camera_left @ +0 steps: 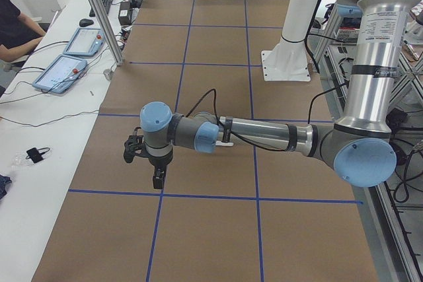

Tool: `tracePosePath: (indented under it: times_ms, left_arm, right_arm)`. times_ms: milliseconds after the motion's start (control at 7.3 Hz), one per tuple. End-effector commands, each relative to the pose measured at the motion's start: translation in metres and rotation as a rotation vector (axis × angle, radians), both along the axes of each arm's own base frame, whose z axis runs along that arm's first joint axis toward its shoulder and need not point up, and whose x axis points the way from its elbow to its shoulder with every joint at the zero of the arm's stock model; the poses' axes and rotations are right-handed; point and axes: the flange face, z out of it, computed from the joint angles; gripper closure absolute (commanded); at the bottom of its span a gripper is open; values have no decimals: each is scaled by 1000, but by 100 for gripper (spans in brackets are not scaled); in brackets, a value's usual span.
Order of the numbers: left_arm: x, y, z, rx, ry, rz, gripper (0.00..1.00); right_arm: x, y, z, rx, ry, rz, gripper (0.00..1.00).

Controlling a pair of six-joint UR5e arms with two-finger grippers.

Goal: Hang towel on rack

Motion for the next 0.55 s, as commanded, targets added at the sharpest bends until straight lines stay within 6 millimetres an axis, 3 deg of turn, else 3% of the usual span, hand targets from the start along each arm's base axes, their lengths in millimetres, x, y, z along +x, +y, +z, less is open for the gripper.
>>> tracePosePath:
  times_ms: [0, 137, 411]
  left_arm:
    - [0, 3, 2, -5, 1, -1, 1]
    - [1, 0, 1, -9, 4, -5, 2]
    - [1, -3, -9, 31, 3, -5, 2]
  right_arm:
    - [0, -3, -4, 7, 0, 1, 0]
    - [0, -27, -30, 50, 1, 1, 0]
    - [-1, -15, -11, 19, -21, 0, 0]
